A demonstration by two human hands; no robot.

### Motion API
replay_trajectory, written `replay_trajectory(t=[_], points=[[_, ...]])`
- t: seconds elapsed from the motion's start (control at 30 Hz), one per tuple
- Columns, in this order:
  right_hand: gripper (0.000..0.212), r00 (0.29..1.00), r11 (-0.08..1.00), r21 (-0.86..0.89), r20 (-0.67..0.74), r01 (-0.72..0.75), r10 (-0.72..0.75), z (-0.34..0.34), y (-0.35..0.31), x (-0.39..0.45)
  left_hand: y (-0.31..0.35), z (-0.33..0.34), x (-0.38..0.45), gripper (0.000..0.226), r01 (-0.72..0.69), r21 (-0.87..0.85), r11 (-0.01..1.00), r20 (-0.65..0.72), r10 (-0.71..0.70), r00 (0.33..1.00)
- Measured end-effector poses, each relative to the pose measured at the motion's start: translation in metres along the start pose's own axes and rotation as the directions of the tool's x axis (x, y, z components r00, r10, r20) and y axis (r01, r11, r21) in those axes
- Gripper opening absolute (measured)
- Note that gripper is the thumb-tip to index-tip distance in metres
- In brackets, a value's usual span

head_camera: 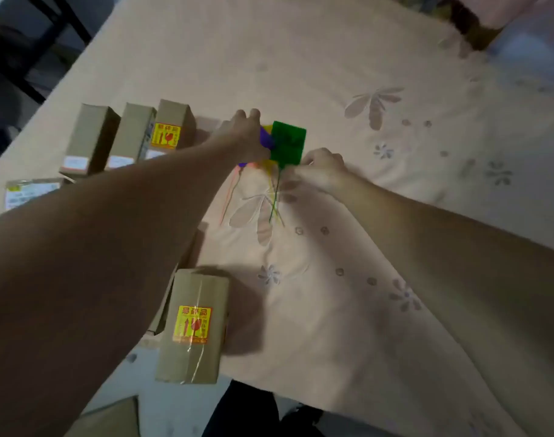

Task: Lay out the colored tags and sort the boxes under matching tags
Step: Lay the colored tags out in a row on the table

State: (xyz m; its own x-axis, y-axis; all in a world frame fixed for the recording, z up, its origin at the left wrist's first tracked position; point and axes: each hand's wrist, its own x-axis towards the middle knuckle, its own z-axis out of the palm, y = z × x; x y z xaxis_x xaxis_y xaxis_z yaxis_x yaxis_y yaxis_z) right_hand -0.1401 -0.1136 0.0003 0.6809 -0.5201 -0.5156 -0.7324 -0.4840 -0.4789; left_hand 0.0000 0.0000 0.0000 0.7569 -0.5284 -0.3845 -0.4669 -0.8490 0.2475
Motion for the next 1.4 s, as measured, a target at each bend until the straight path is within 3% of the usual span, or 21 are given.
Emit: replay_trajectory(t=[0.17,0.23,0.33,0.43,0.5,0.57,0.63,0.67,0.73,0.8,0.87,1.0,1.07,1.17,1.27,1.4], points=[[0.062,0.989,0.986,0.102,-0.059,-0.132,0.138,0.024,-0.020,0.042,-0.023,0.032,0.022,0.081,0.195,0.018,0.981,0.004,-0.195,0.981],[0.065,0.981,0.980,0.131,-0.107,-0.147,0.162,0.033,-0.026,0.053,-0.022,0.039,0.030,0.084,0.246,-0.090,0.965,-0.013,-0.249,0.969],[0.069,0.967,0.992,0.021,-0.223,-0.124,0.126,0.048,-0.020,0.055,-0.012,0.043,0.032,0.092,0.316,-0.230,0.921,-0.012,-0.327,0.945],[0.079,0.967,0.988,0.062,-0.205,-0.138,0.148,0.061,-0.013,0.052,-0.010,0.047,0.035,0.098,0.332,-0.275,0.902,0.002,-0.345,0.939],[0.073,0.953,0.963,0.226,-0.227,-0.147,0.199,0.071,-0.011,0.056,-0.004,0.051,0.037,0.094,0.301,-0.332,0.894,0.024,-0.311,0.950],[0.051,0.900,0.897,0.413,-0.316,-0.154,0.300,0.080,-0.013,0.051,0.009,0.057,0.035,0.088,0.275,-0.421,0.864,0.039,-0.286,0.957],[0.035,0.858,0.886,0.433,-0.380,-0.164,0.344,0.079,-0.017,0.038,0.020,0.061,0.028,0.083,0.264,-0.483,0.835,0.024,-0.288,0.957],[0.030,0.896,0.898,0.431,-0.359,-0.090,0.262,0.080,-0.017,0.032,0.023,0.063,0.024,0.080,0.266,-0.517,0.814,0.018,-0.300,0.954],[0.047,0.955,0.855,0.518,-0.253,-0.002,0.155,0.086,-0.012,0.024,0.025,0.065,0.016,0.076,0.285,-0.627,0.725,0.044,-0.332,0.942],[0.060,0.975,0.701,0.713,-0.175,0.028,0.139,0.086,-0.013,0.009,0.023,0.067,0.006,0.065,0.288,-0.772,0.566,0.084,-0.358,0.930],[0.053,0.963,0.592,0.802,-0.213,0.076,0.164,0.083,-0.007,-0.009,0.027,0.071,-0.011,0.053,0.258,-0.870,0.421,0.090,-0.378,0.921],[0.023,0.948,0.363,0.924,-0.217,0.122,0.231,0.070,0.011,-0.044,0.038,0.075,-0.054,0.052,0.167,-0.981,0.101,0.126,-0.326,0.937],[0.021,0.948,0.195,0.971,-0.188,0.140,0.257,0.063,0.024,-0.054,0.044,0.075,-0.072,0.054,0.144,-0.989,0.032,0.129,-0.282,0.951],[0.033,0.966,0.059,0.998,-0.048,0.034,0.253,0.047,0.039,-0.064,0.059,0.076,-0.094,0.045,0.123,-0.991,0.048,0.112,-0.199,0.974],[0.043,0.971,0.013,0.983,0.177,-0.182,0.163,0.031,0.054,-0.070,0.071,0.079,-0.102,0.029,0.072,-0.957,0.280,0.048,-0.091,0.995],[0.046,0.975,-0.185,0.968,0.190,-0.167,0.118,0.021,0.076,-0.076,0.079,0.081,-0.097,0.019,-0.020,-0.852,0.524,-0.014,0.015,1.000]])
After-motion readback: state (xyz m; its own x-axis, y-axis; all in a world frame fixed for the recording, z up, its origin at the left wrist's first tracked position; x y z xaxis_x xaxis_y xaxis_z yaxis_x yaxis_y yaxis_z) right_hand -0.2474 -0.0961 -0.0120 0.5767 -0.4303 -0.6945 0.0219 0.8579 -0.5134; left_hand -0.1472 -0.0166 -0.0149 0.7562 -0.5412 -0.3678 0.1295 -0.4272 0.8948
